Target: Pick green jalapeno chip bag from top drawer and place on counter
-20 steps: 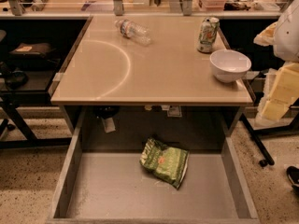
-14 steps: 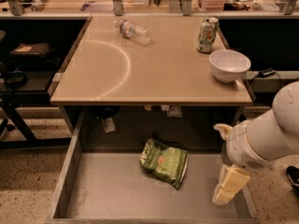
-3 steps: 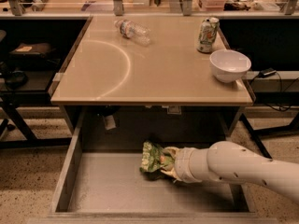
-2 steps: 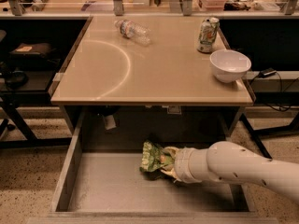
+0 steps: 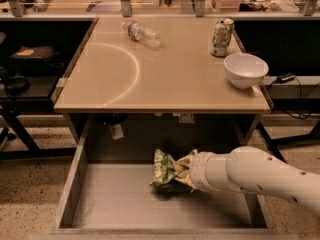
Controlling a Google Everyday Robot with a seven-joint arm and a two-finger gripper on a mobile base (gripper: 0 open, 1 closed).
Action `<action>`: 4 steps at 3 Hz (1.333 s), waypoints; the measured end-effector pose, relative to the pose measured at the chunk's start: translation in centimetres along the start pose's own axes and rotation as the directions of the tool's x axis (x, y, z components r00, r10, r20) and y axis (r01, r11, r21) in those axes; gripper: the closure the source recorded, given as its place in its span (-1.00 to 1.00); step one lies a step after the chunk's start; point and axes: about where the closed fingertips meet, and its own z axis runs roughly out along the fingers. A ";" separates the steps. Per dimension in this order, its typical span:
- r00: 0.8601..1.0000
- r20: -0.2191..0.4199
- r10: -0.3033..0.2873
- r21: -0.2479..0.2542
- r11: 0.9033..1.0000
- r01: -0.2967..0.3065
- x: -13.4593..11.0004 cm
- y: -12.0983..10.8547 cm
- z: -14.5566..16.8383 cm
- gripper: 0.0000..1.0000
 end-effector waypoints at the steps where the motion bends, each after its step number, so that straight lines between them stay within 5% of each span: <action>1: 0.998 0.026 -0.053 0.051 0.997 0.051 -2.7 -1.9 -3.4 1.00; 2: 0.992 0.037 -0.123 0.126 0.985 0.118 -5.8 -5.7 -10.1 1.00; 3: 0.977 0.041 -0.210 0.144 0.969 0.203 -10.0 -8.3 -16.8 1.00; 4: 0.976 0.041 -0.212 0.145 0.968 0.204 -10.1 -8.3 -16.8 1.00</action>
Offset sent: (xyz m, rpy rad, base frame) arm 0.0192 -0.0526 0.2190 -0.0313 -0.2769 0.0438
